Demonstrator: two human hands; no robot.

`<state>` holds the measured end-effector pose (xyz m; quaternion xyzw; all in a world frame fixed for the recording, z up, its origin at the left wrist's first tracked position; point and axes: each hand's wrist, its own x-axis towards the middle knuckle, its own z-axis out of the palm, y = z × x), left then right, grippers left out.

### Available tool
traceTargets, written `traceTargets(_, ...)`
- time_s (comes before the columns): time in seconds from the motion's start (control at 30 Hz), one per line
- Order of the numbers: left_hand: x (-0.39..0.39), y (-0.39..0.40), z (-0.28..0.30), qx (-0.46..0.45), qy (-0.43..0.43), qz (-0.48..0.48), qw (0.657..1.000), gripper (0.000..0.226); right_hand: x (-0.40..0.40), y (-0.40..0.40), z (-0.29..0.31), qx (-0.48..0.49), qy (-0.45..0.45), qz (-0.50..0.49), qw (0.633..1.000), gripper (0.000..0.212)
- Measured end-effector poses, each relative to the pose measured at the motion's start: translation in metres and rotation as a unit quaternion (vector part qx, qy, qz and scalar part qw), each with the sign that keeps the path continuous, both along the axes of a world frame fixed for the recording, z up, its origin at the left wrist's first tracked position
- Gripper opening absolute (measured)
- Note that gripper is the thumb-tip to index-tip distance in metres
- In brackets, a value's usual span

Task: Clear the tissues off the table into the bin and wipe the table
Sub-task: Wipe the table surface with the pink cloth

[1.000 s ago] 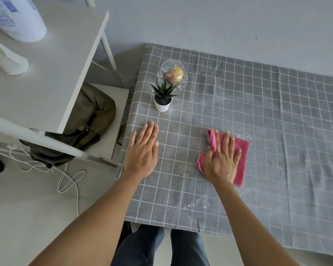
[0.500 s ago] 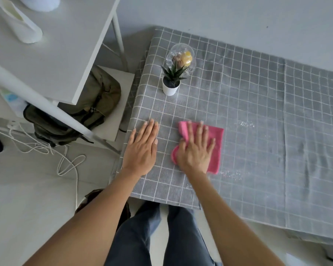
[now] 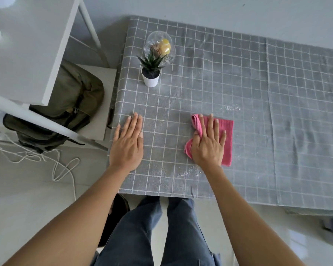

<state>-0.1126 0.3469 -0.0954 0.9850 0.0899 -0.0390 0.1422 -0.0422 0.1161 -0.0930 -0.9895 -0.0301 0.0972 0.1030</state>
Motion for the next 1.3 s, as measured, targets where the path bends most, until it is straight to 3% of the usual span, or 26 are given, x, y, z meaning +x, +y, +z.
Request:
traceTargets(0.17,0.000,0.000,0.000,0.004,-0.006,0.000,1.000,0.055,-0.008,0.024,-0.001,-0.010,0.005,-0.052,0.999,0.062)
traceTargets(0.37,0.000,0.000,0.000,0.003,-0.009,-0.004,1.000,0.055,-0.041,0.093,0.000,0.011,0.005,0.114,0.993,0.062)
traceTargets(0.5,0.000,0.000,0.000,-0.003,-0.011,-0.006,1.000,0.054,-0.037,0.078,0.003,0.050,0.000,0.145,0.988,0.059)
traceTargets(0.73,-0.001,0.002,-0.001,-0.002,-0.010,0.003,1.000,0.055,-0.007,-0.009,0.000,-0.002,0.003,-0.016,1.000,0.059)
traceTargets(0.9,-0.001,0.001,-0.003,-0.012,-0.019,0.009,1.000,0.053,-0.012,0.007,-0.001,0.000,0.007,-0.073,0.997,0.061)
traceTargets(1.13,0.000,0.001,-0.002,-0.006,-0.020,0.004,1.000,0.055,-0.047,0.093,-0.003,0.017,0.001,0.102,0.995,0.062)
traceTargets(1.3,-0.001,0.001,-0.001,-0.010,-0.018,-0.004,1.000,0.055,-0.044,0.078,-0.002,0.045,-0.006,0.136,0.990,0.059)
